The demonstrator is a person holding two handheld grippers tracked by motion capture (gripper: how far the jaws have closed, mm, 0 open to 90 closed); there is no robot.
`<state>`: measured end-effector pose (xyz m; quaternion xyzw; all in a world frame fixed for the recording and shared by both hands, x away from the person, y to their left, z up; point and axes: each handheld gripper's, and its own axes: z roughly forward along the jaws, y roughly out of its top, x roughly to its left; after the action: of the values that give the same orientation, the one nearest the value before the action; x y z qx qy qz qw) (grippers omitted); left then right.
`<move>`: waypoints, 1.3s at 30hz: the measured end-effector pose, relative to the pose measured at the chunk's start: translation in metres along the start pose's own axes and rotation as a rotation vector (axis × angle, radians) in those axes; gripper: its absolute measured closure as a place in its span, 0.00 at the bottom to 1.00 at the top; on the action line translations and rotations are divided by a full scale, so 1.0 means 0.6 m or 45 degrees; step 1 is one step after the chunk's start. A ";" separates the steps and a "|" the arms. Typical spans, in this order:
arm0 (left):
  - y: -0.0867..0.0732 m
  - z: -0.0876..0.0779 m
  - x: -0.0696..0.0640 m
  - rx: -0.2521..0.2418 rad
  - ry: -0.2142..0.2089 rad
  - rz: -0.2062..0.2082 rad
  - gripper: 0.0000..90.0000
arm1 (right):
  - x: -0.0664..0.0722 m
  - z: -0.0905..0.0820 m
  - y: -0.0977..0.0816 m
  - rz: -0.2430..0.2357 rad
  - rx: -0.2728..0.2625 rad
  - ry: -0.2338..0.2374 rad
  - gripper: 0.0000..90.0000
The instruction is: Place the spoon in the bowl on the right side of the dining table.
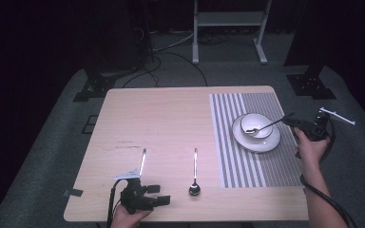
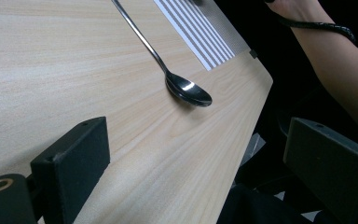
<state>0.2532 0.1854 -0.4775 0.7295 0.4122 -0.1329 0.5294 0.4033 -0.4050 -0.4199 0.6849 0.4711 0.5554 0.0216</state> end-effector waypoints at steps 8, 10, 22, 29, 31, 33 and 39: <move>0.000 0.001 0.000 0.002 0.000 0.004 0.06 | -0.002 -0.002 -0.018 -0.007 0.027 0.021 0.82; 0.000 0.001 0.000 0.003 0.000 0.005 0.06 | -0.002 -0.004 -0.024 -0.008 0.028 0.031 0.81; 0.003 0.004 0.000 0.005 -0.003 0.003 0.06 | 0.012 -0.018 -0.052 -0.087 0.061 0.058 0.76; 0.003 0.008 0.000 0.016 -0.004 0.004 0.06 | 0.029 -0.024 -0.072 -0.130 0.091 0.090 0.70; 0.003 0.007 0.000 0.015 -0.002 0.006 0.06 | 0.035 -0.027 -0.076 -0.141 0.095 0.100 0.69; 0.003 0.006 0.000 0.014 -0.001 0.006 0.06 | 0.040 -0.028 -0.082 -0.156 0.095 0.103 0.68; 0.002 0.001 0.001 0.006 0.009 0.005 0.06 | 0.051 -0.023 -0.098 -0.194 0.124 0.112 0.66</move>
<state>0.2546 0.1852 -0.4773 0.7319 0.4125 -0.1302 0.5266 0.3540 -0.3586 -0.4246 0.6224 0.5487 0.5581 0.0096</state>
